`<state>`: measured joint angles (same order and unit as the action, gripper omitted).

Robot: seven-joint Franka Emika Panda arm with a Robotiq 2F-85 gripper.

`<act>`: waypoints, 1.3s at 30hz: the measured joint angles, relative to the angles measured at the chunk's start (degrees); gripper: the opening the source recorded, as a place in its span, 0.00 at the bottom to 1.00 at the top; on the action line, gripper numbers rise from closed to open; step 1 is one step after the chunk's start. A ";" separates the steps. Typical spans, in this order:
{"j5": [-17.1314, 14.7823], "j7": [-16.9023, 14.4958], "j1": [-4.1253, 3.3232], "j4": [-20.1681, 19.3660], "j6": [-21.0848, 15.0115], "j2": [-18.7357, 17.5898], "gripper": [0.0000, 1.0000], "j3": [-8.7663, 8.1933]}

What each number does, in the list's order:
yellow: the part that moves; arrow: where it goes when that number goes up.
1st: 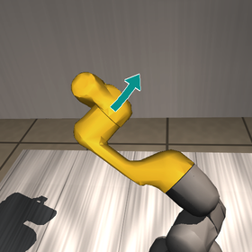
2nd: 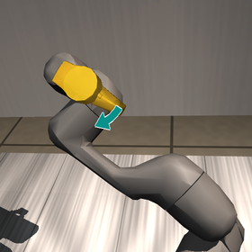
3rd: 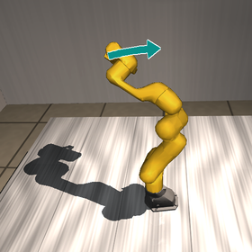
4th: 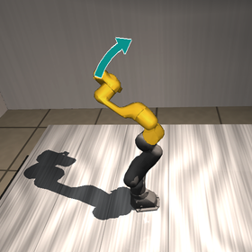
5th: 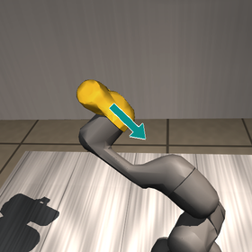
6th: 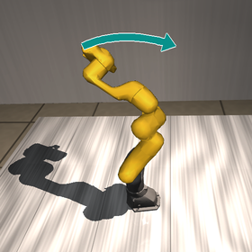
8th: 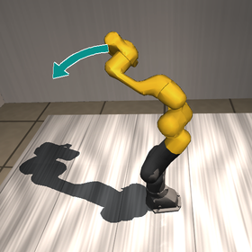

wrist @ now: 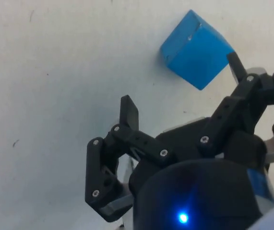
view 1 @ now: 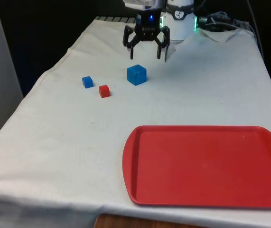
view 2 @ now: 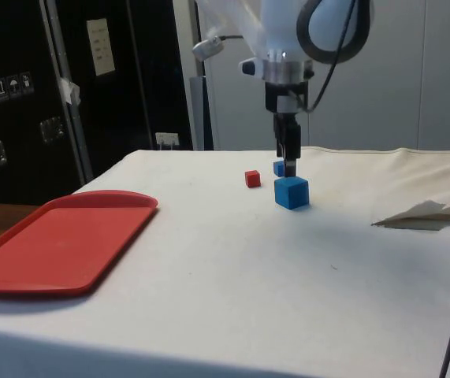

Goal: Pick up the largest block and place it onto the tray.

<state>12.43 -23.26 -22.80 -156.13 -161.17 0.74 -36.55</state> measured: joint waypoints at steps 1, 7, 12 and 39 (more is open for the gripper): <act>-0.06 -0.34 0.00 -0.11 -0.46 -0.40 1.00 0.00; -0.92 -3.21 0.06 -0.40 -3.44 -3.21 1.00 -0.06; -3.44 -7.45 0.23 -0.57 -6.36 -6.19 1.00 -0.34; -6.93 -15.13 0.86 -0.29 -10.37 -11.46 0.11 -1.55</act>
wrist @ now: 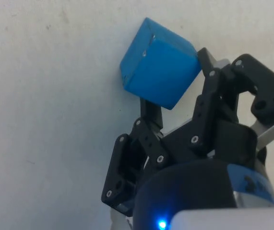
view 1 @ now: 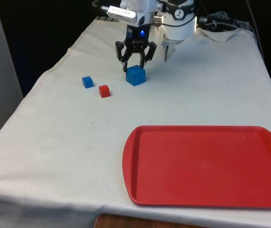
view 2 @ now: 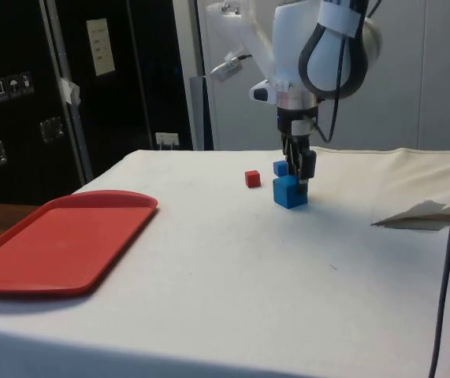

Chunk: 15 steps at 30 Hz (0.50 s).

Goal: Pick up the largest block and place it onto the tray.

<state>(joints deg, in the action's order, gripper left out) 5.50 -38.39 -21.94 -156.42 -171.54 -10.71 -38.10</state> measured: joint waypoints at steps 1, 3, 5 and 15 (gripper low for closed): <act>0.00 -0.06 0.00 0.06 0.00 0.00 0.11 0.00; 0.00 -0.06 0.00 0.06 0.00 0.00 0.11 0.00; 0.00 -0.06 0.00 0.06 0.00 0.00 0.11 0.00; 0.11 -0.23 0.00 0.40 1.32 3.67 0.11 -0.23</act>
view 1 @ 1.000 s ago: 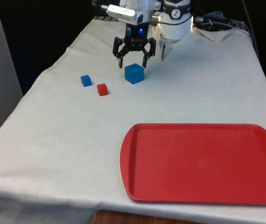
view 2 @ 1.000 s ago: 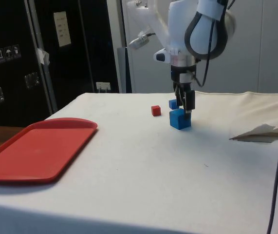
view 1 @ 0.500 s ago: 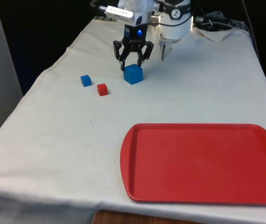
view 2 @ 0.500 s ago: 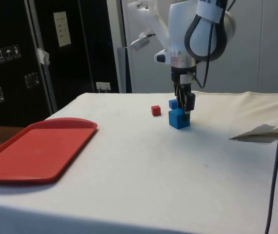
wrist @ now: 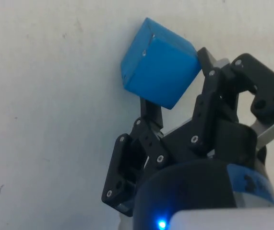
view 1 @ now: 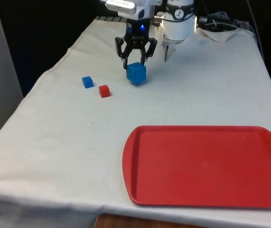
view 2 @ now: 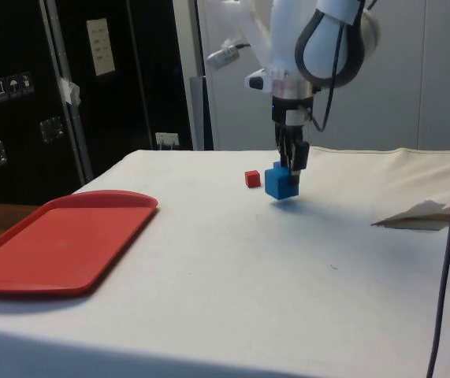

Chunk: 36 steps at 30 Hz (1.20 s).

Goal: Pick up the largest block and place it onto the tray.

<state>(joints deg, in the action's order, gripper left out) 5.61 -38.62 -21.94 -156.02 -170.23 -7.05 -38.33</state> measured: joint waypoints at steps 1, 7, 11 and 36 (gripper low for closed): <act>0.06 -0.06 0.00 0.06 0.40 0.52 0.11 -0.06; 0.46 -0.06 0.00 1.26 2.98 3.21 0.11 -0.34; 0.46 -0.06 -0.11 2.41 4.47 4.30 0.11 -0.34; 0.23 3.50 -1.03 13.12 12.15 3.50 0.11 2.69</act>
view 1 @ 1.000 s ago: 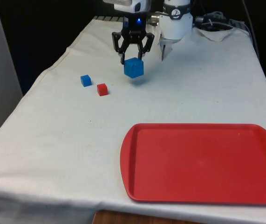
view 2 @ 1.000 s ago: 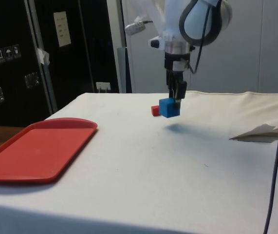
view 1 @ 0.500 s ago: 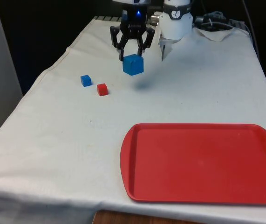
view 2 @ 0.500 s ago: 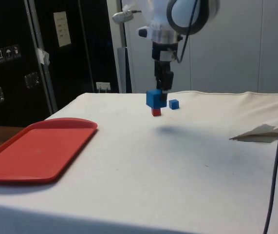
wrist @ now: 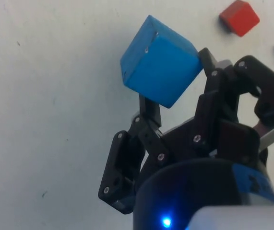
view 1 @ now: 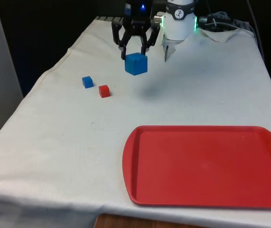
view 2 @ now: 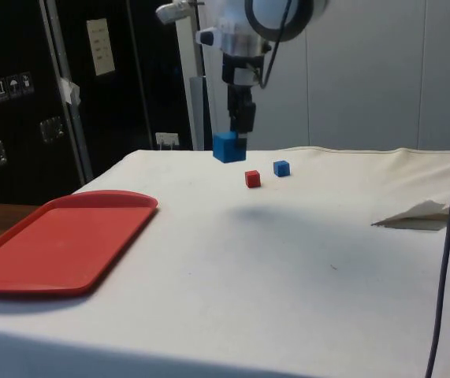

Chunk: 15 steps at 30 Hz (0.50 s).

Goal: Pick up the largest block and place it onto the tray.

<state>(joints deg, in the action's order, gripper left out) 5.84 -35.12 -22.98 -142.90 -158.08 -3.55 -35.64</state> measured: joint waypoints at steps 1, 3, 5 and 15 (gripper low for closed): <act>0.00 0.17 -0.06 0.52 0.40 -0.06 0.11 0.11; 0.00 0.69 -0.17 2.06 1.38 -0.29 0.11 0.52; 0.00 1.09 -0.23 3.09 2.06 -0.52 0.11 0.80; -0.29 2.46 -0.40 7.79 4.24 -2.35 0.11 1.89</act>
<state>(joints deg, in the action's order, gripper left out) 5.56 -32.66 -23.38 -135.10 -153.84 -5.90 -33.75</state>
